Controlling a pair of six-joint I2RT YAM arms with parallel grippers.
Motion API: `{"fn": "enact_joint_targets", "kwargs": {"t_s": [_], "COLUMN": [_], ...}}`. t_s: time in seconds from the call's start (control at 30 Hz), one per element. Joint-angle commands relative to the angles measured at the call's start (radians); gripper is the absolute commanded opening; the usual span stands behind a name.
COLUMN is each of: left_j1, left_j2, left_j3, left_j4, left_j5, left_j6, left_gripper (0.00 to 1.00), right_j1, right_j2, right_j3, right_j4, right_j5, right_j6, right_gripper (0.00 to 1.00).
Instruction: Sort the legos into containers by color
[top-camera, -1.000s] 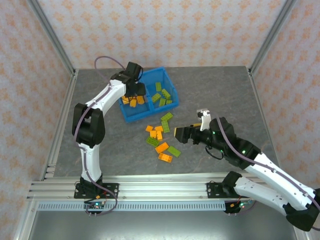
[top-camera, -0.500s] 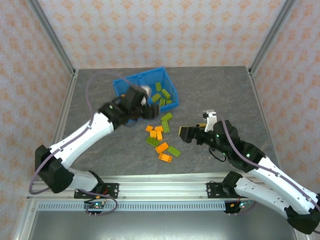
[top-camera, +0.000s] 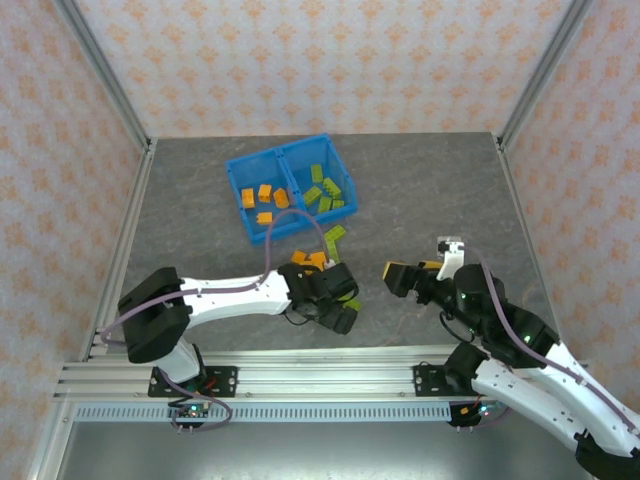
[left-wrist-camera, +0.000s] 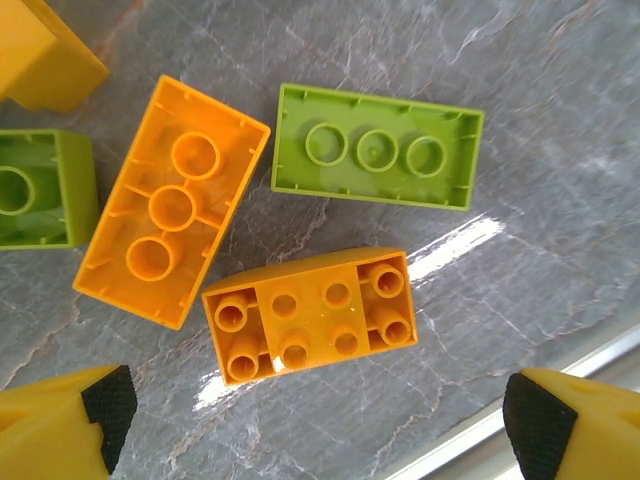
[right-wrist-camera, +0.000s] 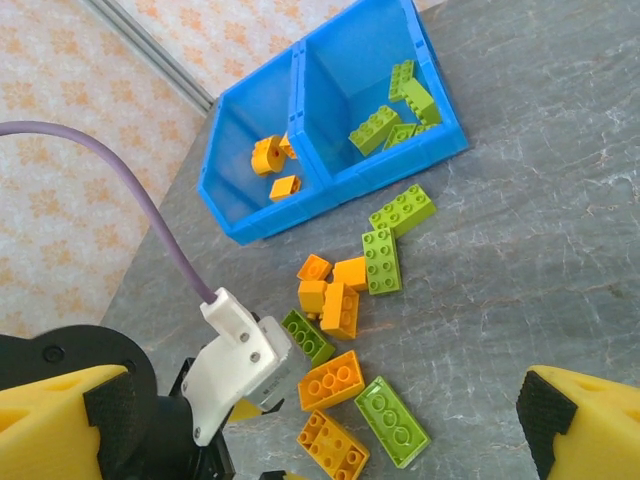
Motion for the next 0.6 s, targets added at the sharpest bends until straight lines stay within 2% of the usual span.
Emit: {"fn": "enact_joint_targets", "kwargs": {"t_s": [0.0, 0.13, 0.27, 0.43, 0.57], "left_j1": [-0.006, -0.009, -0.010, -0.011, -0.010], "left_j2": [0.038, 0.092, 0.135, 0.161, 0.171], "left_j3": [-0.012, -0.015, -0.020, -0.033, -0.033], "left_j4": [0.051, 0.087, 0.112, 0.128, 0.130], "left_j5": [-0.031, -0.022, -0.016, -0.025, -0.022], "left_j6": [-0.025, -0.027, -0.040, -0.043, -0.035], "left_gripper": [0.97, 0.97, 0.91, 0.85, 0.74], "right_j1": [0.004, 0.005, 0.004, 0.004, 0.004], "right_j2": [-0.005, -0.004, 0.004, 0.058, 0.112], "right_j3": [-0.012, -0.014, -0.016, 0.048, 0.083], "right_j4": [-0.006, 0.003, -0.004, -0.157, -0.242], "right_j5": [0.030, 0.023, -0.042, -0.119, -0.209], "right_j6": [0.025, 0.023, -0.005, -0.040, -0.048], "right_gripper": [0.99, 0.99, 0.99, 0.99, 0.99]}}
